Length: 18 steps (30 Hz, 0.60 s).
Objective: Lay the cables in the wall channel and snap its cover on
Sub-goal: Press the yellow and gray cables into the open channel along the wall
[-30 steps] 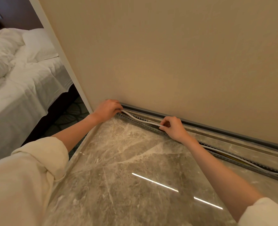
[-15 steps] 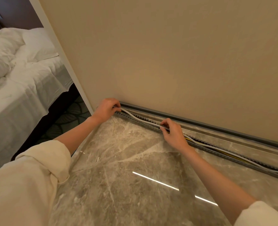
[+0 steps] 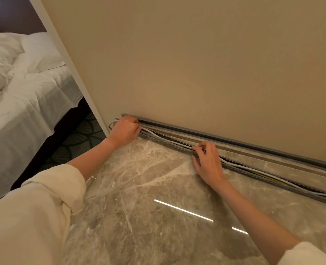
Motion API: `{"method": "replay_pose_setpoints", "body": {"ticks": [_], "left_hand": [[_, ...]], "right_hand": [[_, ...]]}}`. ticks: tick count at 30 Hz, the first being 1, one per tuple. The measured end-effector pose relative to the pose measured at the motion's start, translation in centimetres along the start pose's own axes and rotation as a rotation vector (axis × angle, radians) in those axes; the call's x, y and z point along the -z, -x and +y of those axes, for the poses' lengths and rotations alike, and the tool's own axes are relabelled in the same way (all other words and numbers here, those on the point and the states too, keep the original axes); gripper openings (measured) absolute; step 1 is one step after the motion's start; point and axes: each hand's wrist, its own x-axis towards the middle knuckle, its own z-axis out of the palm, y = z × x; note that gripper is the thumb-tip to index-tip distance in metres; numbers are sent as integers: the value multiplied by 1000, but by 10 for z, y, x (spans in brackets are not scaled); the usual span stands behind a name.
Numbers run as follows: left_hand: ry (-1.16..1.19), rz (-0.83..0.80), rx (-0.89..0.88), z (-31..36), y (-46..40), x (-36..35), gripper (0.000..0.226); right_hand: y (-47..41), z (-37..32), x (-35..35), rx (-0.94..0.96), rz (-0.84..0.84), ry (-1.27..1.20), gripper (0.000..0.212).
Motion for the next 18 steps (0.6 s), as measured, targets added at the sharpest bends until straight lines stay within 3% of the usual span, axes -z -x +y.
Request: {"method": "replay_pose_setpoints", "body": {"ticks": [4, 12, 18], "left_hand": [[-174, 34, 26, 22, 11, -11, 36], [-73, 60, -152, 73, 30, -29, 37], [-69, 36, -154, 80, 32, -25, 37]], "right_hand": [[15, 6, 4, -98, 39, 13, 33], [36, 15, 15, -206, 70, 47, 34], [46, 10, 20, -207, 38, 79, 41]]}}
